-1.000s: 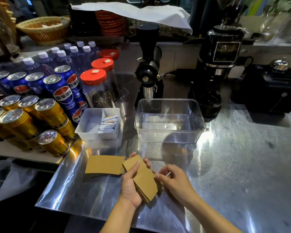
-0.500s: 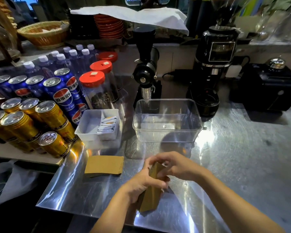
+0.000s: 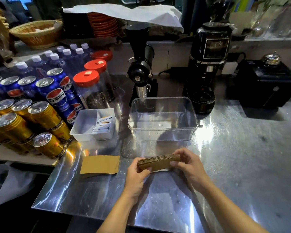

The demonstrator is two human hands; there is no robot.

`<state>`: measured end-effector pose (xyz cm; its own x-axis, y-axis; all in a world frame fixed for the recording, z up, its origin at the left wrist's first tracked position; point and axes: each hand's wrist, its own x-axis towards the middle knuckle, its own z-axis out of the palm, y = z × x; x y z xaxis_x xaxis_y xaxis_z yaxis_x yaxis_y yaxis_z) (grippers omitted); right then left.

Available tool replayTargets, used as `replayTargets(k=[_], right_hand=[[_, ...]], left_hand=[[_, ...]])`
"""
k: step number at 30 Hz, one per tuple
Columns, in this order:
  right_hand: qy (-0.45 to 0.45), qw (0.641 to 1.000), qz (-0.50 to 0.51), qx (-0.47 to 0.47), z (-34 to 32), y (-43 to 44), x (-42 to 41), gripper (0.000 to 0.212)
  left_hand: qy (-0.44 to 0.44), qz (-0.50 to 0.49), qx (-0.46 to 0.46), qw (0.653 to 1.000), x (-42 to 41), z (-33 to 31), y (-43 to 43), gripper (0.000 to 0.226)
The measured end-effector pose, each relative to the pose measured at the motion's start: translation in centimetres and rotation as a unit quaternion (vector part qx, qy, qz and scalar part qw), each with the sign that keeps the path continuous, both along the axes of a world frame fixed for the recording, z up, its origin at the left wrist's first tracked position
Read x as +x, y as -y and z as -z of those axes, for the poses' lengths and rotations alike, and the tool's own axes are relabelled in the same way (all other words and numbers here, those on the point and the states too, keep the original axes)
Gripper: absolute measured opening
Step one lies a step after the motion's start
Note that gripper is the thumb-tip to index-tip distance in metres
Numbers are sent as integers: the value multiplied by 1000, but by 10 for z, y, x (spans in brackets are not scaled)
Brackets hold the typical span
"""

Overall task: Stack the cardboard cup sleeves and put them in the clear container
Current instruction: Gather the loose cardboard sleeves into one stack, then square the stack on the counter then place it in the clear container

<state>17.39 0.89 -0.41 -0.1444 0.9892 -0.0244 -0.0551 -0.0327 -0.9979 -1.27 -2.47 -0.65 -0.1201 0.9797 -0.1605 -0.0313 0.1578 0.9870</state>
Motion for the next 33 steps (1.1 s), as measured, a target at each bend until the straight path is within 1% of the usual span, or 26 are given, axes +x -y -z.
replayTargets(k=[2,4,5,6,7,9,11,13,16,19,20,24,26,29,33], right_hand=[[-29,999,20,-10,10,7,-6,30],[-64,997,36,-35,18,15,-11,25],[-80,995,43,-48,20,18,-14,22],[-92,993,50,-58,22,21,-17,20],[-102,991,59,-61,22,22,-20,18],[-94,989,96,-57,21,21,-26,18],[-74,985,143,-56,20,18,-31,19],[-36,984,169,-44,23,18,-33,18],[12,985,167,-32,25,20,-35,13],[21,983,179,-28,22,19,-39,12],[23,982,187,-24,19,19,-40,12],[19,981,191,15,11,17,-38,12],[35,983,178,20,10,17,-36,11],[74,984,161,11,16,20,-36,16],[74,980,184,20,18,24,-37,18]], left_hand=[[69,-13,-16,997,9,8,3,23],[172,-9,-36,984,17,11,6,18],[205,-13,-37,978,20,13,7,22],[211,-25,-34,977,23,14,7,27],[194,-45,-29,980,25,15,6,34],[128,-86,-12,988,28,15,3,45],[75,-112,3,991,31,15,2,37],[45,-118,15,992,33,16,2,27],[34,-118,31,992,33,17,2,15],[61,-118,21,991,34,14,-1,18],[56,-118,24,991,34,14,-1,17],[49,-128,64,989,34,9,-4,16],[26,-131,67,989,32,9,-5,15],[-18,-125,48,991,32,15,-4,23],[-23,-126,55,990,31,18,-4,15]])
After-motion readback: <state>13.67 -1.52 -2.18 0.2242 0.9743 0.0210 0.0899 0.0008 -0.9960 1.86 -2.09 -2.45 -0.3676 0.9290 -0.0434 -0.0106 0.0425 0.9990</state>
